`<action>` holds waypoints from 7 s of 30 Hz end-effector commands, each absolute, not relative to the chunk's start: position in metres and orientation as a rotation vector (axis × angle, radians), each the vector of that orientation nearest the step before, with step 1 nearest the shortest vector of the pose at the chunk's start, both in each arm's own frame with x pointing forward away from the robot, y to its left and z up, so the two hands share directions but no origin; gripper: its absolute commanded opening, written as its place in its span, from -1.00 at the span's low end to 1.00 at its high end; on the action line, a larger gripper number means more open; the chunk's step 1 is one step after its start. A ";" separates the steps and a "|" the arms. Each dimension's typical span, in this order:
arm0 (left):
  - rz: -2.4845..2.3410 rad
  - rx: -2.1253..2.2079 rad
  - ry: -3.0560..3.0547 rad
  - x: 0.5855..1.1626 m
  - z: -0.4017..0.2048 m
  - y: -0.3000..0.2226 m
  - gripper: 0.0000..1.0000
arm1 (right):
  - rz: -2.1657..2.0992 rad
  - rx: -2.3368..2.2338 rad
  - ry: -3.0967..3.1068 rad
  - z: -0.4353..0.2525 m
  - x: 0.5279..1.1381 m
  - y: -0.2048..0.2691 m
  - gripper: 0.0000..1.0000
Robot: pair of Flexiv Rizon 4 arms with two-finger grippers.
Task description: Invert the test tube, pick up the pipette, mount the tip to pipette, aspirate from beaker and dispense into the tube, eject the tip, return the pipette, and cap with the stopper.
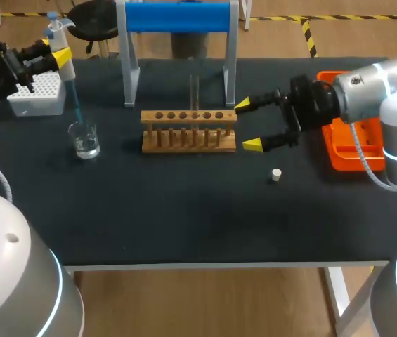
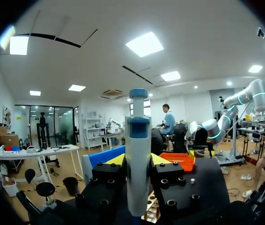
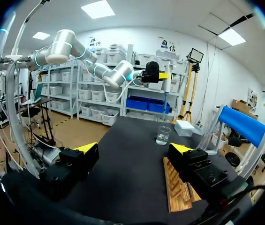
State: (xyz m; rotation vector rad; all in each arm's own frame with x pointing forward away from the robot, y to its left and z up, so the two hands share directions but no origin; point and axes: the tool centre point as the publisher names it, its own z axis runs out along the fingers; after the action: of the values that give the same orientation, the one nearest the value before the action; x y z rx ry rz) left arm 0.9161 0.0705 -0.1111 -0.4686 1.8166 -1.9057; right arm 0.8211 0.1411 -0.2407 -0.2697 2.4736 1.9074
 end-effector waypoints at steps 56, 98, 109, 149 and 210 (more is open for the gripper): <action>-1.910 -0.463 1.814 0.916 -0.112 0.071 -1.00 | 1.458 0.306 2.468 -0.304 0.838 0.375 1.00; -1.910 -0.463 1.814 0.916 -0.112 0.071 -1.00 | 1.448 0.302 2.451 -0.306 0.850 0.389 1.00; -1.910 -0.463 1.814 0.916 -0.112 0.071 -1.00 | 1.448 0.302 2.451 -0.306 0.850 0.389 1.00; -1.881 -0.460 1.834 0.939 -0.176 0.074 -1.00 | 1.448 0.302 2.451 -0.306 0.850 0.389 1.00; -1.908 -0.521 1.807 0.943 -0.206 0.084 -1.00 | 1.448 0.302 2.451 -0.306 0.850 0.389 1.00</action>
State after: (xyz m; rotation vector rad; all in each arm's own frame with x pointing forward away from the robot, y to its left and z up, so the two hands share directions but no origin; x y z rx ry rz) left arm 0.9435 0.0834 -0.2055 -0.5248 1.8100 -1.9047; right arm 0.8509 0.3886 -0.3053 0.3006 2.4517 1.4509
